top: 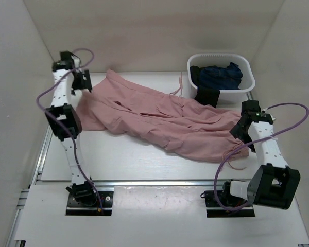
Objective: Fold and stack the trousers
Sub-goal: Flatten the trousers out
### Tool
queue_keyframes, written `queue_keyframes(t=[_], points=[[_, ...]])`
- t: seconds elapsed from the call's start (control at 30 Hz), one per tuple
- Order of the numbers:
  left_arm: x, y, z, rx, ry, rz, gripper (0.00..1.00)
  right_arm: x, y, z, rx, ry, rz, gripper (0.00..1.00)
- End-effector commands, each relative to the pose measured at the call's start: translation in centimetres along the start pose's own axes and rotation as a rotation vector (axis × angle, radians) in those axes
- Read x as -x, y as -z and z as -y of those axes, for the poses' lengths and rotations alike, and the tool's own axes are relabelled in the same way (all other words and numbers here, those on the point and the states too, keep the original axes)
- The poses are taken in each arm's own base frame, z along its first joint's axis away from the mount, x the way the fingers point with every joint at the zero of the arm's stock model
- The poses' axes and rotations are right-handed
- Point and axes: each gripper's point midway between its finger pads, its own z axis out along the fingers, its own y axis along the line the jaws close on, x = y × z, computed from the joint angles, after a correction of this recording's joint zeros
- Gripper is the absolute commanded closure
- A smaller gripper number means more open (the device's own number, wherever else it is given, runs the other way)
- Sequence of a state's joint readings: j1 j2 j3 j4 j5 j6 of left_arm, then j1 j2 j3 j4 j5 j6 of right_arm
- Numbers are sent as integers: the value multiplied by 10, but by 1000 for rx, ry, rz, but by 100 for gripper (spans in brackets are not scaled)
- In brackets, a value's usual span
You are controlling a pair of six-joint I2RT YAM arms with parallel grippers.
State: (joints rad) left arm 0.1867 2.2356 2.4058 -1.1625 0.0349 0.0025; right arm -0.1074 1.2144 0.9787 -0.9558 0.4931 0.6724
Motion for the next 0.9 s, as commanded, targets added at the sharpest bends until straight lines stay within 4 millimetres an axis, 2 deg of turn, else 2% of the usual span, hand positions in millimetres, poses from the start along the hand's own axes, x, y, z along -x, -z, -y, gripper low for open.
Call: queue_keyframes(t=[0.0, 0.07, 0.1, 0.17, 0.2, 0.27, 0.3, 0.33, 0.4, 0.43, 0.47, 0.53, 0.57, 0.63, 0.73, 0.77, 0.87], points=[[-53, -41, 6, 69, -41, -199, 1, 19, 8, -3, 1, 26, 23, 1], [-53, -43, 6, 69, -40, -179, 0, 21, 5, 6, -37, 5, 14, 1], [-59, -36, -1, 58, -20, -184, 0, 25, 5, 13, -48, -29, 18, 1], [-61, -27, -8, 49, 2, -171, 0, 15, 1, 23, -45, -74, -12, 1], [-56, -14, -23, 65, 27, -140, 0, 14, -1, 29, -54, -114, -22, 1], [-67, -9, -39, 66, 65, -151, 0, 9, -2, 35, -55, -146, -28, 1], [-64, 4, -55, 62, 105, -121, 0, 4, -6, 39, -64, -155, -34, 1], [-77, 5, -61, 56, 129, -148, 0, 1, -5, 38, -54, -165, -37, 1], [-84, 10, -76, 41, 174, -136, 0, -3, -7, 43, -63, -174, -43, 1], [-99, 13, -88, 35, 214, -153, 0, -9, -10, 47, -73, -179, -53, 1], [-107, 12, -90, 27, 229, -165, 0, -13, -14, 54, -93, -196, -67, 1], [-122, 4, -91, 18, 245, -196, 0, -21, -17, 66, -115, -217, -77, 1], [-143, -8, -91, 20, 253, -258, 0, -28, -28, 74, -133, -250, -99, 1], [-161, -27, -91, 13, 263, -323, 0, -35, -34, 77, -124, -260, -116, 1], [-162, -45, -87, -26, 271, -332, 0, -42, -50, 65, -71, -220, -148, 1], [-163, -57, -85, -49, 278, -344, 0, -39, -57, 48, 13, -213, -157, 1], [-168, -78, -78, -86, 279, -370, 0, -52, -68, 43, 20, -187, -238, 1]])
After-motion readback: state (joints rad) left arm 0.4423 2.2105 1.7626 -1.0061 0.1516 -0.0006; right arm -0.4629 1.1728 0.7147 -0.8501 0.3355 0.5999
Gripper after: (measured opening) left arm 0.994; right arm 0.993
